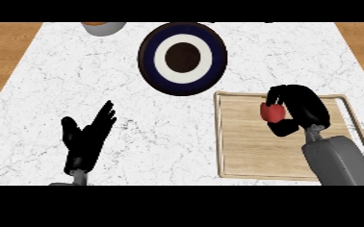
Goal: Pick the bell pepper from the tray and place it in the plate
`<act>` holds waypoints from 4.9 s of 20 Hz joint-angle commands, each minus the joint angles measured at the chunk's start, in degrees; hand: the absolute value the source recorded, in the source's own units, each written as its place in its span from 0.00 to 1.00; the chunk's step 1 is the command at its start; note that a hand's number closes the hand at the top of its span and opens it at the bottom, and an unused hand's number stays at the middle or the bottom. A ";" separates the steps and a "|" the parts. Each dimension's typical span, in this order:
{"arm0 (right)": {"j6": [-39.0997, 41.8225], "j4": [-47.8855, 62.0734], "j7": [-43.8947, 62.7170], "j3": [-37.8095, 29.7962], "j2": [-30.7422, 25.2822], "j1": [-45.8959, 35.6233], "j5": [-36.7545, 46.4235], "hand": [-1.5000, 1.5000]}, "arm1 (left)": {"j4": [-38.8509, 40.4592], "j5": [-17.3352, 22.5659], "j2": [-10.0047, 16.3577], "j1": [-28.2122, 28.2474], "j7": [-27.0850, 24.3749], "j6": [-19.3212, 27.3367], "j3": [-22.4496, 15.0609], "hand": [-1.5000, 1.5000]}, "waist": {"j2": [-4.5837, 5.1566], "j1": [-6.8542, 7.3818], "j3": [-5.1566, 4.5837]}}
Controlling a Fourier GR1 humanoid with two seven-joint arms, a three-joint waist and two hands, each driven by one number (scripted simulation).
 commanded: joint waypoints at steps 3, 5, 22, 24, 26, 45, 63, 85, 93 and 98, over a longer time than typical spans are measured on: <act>-5.69 -6.83 8.27 5.32 9.82 -2.24 6.49 1.00 | -1.27 -0.93 -0.09 -1.01 1.47 0.69 0.26 0.50 | -0.10 -0.04 -0.02; -12.02 -4.04 15.39 13.81 19.84 -4.06 10.38 1.00 | 0.88 -1.37 -1.08 -1.52 0.52 -0.12 -1.33 0.50 | 0.21 1.93 -0.07; -52.18 -2.86 51.13 31.07 20.57 -22.18 21.20 1.00 | 1.43 -2.56 -1.65 -4.31 1.58 -1.73 -4.15 0.50 | 0.33 7.36 -0.04; -56.29 -1.07 54.59 31.09 20.57 -23.05 22.22 1.00 | 1.43 -1.81 -1.21 -4.67 1.20 -2.22 -3.18 0.50 | 0.63 7.28 -0.03; -60.41 0.86 56.07 30.56 20.57 -23.45 24.00 1.00 | 1.80 -1.57 -1.85 -4.98 1.97 -1.72 -3.07 0.50 | 0.77 6.63 0.01; -85.98 30.82 55.31 14.56 20.57 -33.02 30.05 1.00 | 2.45 -3.43 -2.63 -3.19 -0.28 0.50 -2.58 0.50 | 1.20 4.25 0.07; -81.51 45.60 37.47 13.87 20.51 -38.39 -0.86 0.00 | 1.00 -2.11 -0.83 -4.55 0.50 -2.93 -1.96 0.50 | 2.86 6.29 0.36; -87.54 5.52 11.51 26.75 10.76 -17.44 -32.51 0.00 | 0.64 -1.42 -1.68 -0.34 -1.01 -2.03 -0.71 0.50 | 1.60 2.84 0.52; -82.17 -1.18 -2.78 31.28 5.80 -7.12 -43.65 0.00 | 1.26 -2.68 -2.46 -0.31 -1.84 -0.99 -1.08 0.50 | 1.30 2.01 0.45; -77.75 -0.10 -17.47 31.04 8.61 2.00 -50.55 0.00 | 1.07 -2.01 -1.95 -0.65 -0.78 -0.92 0.29 0.50 | 0.84 1.06 0.35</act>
